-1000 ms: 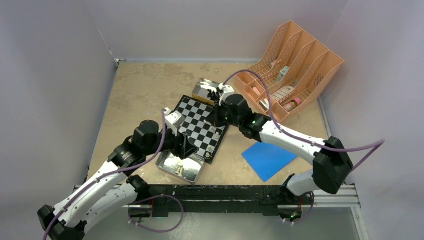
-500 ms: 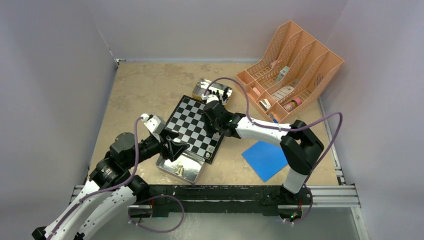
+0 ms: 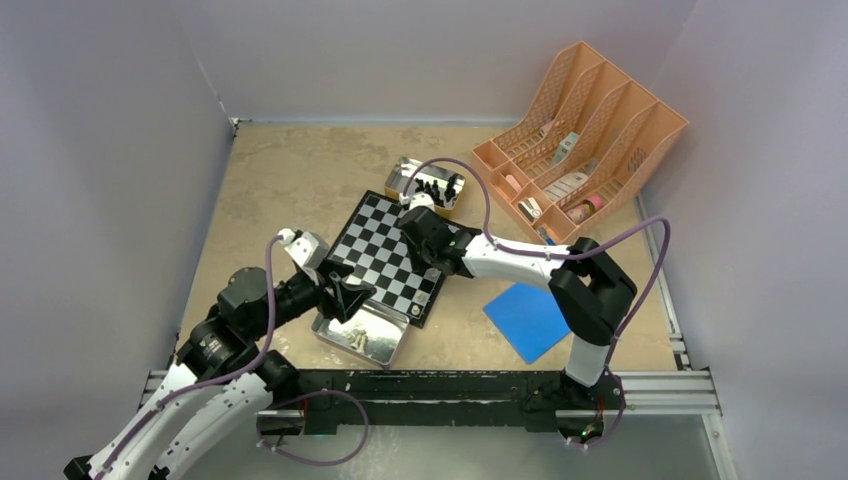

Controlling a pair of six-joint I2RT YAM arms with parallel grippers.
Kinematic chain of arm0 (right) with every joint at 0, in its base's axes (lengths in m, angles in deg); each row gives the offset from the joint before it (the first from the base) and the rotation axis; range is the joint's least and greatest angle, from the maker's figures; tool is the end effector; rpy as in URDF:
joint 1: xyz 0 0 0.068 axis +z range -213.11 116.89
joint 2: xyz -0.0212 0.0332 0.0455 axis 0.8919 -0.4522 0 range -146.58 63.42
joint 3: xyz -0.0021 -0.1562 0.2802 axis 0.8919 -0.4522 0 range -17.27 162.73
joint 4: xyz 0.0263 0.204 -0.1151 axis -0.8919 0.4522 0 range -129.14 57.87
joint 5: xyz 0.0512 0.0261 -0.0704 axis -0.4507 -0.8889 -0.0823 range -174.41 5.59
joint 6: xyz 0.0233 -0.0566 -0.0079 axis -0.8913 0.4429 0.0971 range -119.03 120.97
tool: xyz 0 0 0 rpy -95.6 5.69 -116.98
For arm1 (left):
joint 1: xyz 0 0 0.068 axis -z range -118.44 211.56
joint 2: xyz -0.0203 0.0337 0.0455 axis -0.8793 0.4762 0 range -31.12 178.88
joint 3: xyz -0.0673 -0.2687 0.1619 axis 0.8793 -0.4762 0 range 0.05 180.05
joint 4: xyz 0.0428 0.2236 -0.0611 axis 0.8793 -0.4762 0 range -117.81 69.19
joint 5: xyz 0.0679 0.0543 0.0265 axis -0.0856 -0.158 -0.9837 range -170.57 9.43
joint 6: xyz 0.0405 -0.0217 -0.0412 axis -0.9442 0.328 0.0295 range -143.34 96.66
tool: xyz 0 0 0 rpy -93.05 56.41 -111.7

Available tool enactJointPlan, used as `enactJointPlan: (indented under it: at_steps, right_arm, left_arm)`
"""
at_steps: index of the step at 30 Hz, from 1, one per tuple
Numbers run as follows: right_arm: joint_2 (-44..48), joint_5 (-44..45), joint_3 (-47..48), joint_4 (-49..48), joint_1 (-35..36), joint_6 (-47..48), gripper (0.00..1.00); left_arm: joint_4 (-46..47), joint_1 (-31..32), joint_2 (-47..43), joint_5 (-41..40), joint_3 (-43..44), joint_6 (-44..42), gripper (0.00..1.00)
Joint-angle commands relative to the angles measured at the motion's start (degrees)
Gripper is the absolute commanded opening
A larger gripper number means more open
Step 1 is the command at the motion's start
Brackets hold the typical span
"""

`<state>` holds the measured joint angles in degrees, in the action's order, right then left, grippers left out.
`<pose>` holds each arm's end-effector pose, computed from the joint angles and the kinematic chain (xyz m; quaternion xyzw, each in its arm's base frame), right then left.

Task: Set up the chess pieces on the board
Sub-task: Place the chess piece on the chessboard.

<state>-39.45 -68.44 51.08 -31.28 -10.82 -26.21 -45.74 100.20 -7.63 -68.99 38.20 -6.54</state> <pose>0.2489 0.3013 0.2653 -0.1422 0.8965 0.1579 0.3887 0.0296 -0.0355 0.3301 0.2082 0.7375 -0.3652 0.5286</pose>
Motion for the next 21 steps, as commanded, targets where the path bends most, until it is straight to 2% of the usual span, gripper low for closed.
enactJointPlan:
  at_steps: [1, 21]
  right_arm:
    - [-0.6, 2.5, 2.2, 1.4, 0.1, 0.0, 0.03]
    - [-2.5, 1.8, 0.4, 2.3, 0.6, 0.2, 0.06]
  left_arm:
    - [1.9, -0.2, -0.6, -1.0, 0.9, -0.6, 0.66]
    - [1.7, -0.2, -0.2, -1.0, 0.9, -0.4, 0.66]
